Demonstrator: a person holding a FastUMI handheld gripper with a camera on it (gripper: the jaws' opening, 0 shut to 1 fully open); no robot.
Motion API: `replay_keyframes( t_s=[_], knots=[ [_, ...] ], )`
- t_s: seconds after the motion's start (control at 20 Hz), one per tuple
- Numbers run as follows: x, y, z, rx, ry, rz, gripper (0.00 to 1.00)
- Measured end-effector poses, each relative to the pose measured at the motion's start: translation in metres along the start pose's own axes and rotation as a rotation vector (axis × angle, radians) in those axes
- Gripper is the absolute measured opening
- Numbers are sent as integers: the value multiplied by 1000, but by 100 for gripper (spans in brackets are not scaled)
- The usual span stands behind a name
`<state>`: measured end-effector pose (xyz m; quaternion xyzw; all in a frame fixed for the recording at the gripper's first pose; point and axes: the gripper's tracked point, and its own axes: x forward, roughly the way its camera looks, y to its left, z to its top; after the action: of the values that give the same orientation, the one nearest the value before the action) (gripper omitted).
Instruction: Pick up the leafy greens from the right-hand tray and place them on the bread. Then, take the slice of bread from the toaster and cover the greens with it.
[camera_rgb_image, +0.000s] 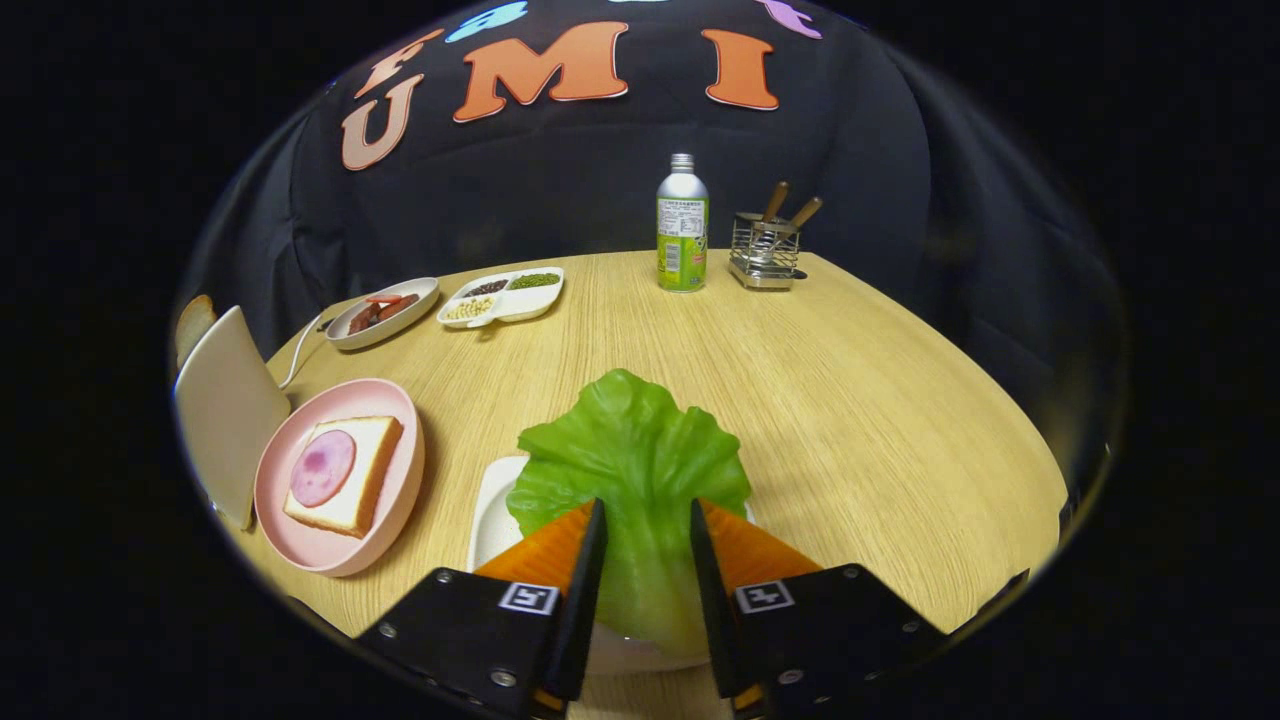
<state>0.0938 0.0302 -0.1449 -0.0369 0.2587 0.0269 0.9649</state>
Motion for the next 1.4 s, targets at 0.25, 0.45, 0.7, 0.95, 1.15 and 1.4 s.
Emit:
replay_keyframes(
  t_s=[0.25, 0.45, 0.7, 0.95, 1.15, 1.4],
  knots=[
    [1, -5, 1, -15, -21, -23, 18],
    [0, -5, 4, 2, -24, -24, 2],
    [-10, -1, 14, 40, -50, 1, 1],
    [-28, 8, 32, 36, -94, 29, 1],
    [-45, 20, 49, 28, -139, 49, 1],
    [-64, 49, 68, -7, -187, 95, 1]
  ],
)
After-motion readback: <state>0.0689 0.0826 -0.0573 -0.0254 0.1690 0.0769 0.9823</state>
